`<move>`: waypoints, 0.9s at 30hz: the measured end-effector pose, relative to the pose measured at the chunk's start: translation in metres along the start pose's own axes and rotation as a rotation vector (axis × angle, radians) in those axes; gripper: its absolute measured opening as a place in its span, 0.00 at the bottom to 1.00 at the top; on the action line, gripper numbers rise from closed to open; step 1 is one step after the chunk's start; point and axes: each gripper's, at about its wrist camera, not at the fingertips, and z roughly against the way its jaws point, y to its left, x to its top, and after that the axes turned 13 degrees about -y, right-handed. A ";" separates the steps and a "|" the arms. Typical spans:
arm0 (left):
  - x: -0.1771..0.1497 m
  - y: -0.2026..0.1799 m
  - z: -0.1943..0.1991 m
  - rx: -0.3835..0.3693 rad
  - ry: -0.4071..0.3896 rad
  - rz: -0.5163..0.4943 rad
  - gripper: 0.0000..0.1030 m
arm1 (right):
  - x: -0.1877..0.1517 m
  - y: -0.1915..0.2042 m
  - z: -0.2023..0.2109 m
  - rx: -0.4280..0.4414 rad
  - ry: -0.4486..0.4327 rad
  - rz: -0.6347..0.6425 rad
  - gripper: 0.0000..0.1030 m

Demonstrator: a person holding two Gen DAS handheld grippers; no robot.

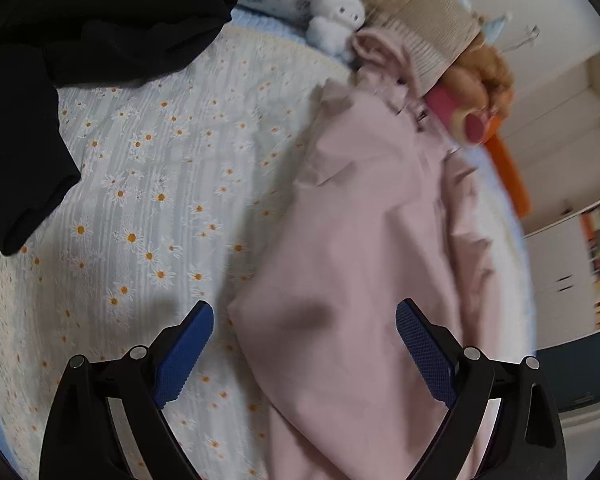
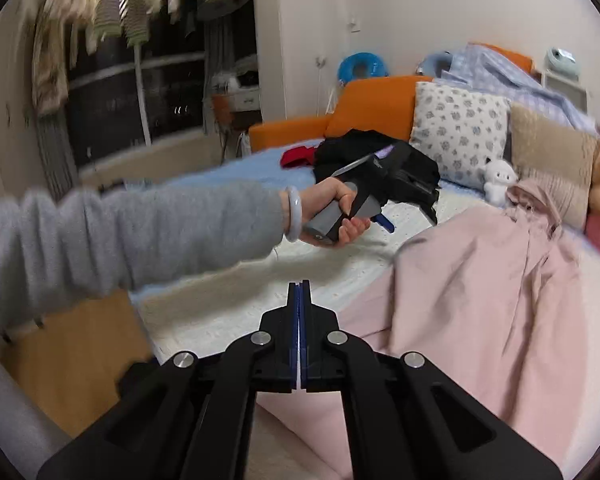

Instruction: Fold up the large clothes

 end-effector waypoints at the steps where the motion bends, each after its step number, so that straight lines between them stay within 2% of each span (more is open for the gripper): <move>1: -0.002 0.002 -0.002 -0.001 0.007 0.013 0.91 | -0.005 0.004 -0.004 0.009 0.023 0.035 0.06; 2: -0.005 0.005 -0.003 -0.007 0.013 0.035 0.91 | -0.015 0.015 -0.011 0.017 0.058 0.094 0.11; 3: -0.007 0.008 -0.003 -0.012 0.016 0.049 0.91 | -0.026 0.028 -0.020 0.042 0.110 0.162 0.26; 4: -0.011 0.011 -0.003 -0.013 0.022 0.058 0.91 | -0.034 0.038 -0.027 0.055 0.140 0.215 0.35; 8: -0.020 0.018 0.002 0.002 0.031 0.047 0.91 | -0.081 0.077 -0.058 0.102 0.299 0.467 0.34; 9: -0.022 0.020 0.004 -0.004 0.032 0.050 0.91 | -0.091 0.083 -0.063 0.107 0.324 0.499 0.37; 12: -0.025 0.027 0.005 -0.009 0.035 0.050 0.91 | -0.110 0.081 -0.087 0.061 0.388 0.588 0.39; 14: -0.030 0.028 0.004 -0.014 0.040 0.052 0.91 | -0.123 0.082 -0.102 -0.006 0.412 0.653 0.38; 16: -0.034 0.030 0.002 -0.031 0.046 0.049 0.91 | -0.125 0.075 -0.113 -0.034 0.412 0.644 0.37; 18: -0.036 0.033 0.000 -0.043 0.047 0.043 0.91 | -0.121 0.073 -0.121 -0.071 0.369 0.639 0.37; 20: -0.039 0.036 -0.003 -0.042 0.055 0.044 0.91 | -0.124 0.075 -0.134 -0.084 0.363 0.674 0.37; 21: -0.040 0.038 -0.005 -0.041 0.058 0.051 0.91 | -0.126 0.076 -0.139 -0.088 0.358 0.687 0.32; 22: -0.042 0.039 -0.006 -0.045 0.060 0.059 0.91 | -0.130 0.076 -0.148 -0.082 0.360 0.693 0.09; 23: -0.043 0.039 -0.006 -0.047 0.060 0.061 0.91 | -0.133 0.073 -0.154 -0.061 0.374 0.669 0.03; 25: -0.044 0.040 -0.004 -0.047 0.060 0.059 0.91 | -0.134 0.065 -0.160 -0.060 0.378 0.600 0.02; 27: -0.045 0.039 0.000 -0.047 0.062 0.053 0.91 | -0.123 0.049 -0.153 -0.028 0.336 0.459 0.02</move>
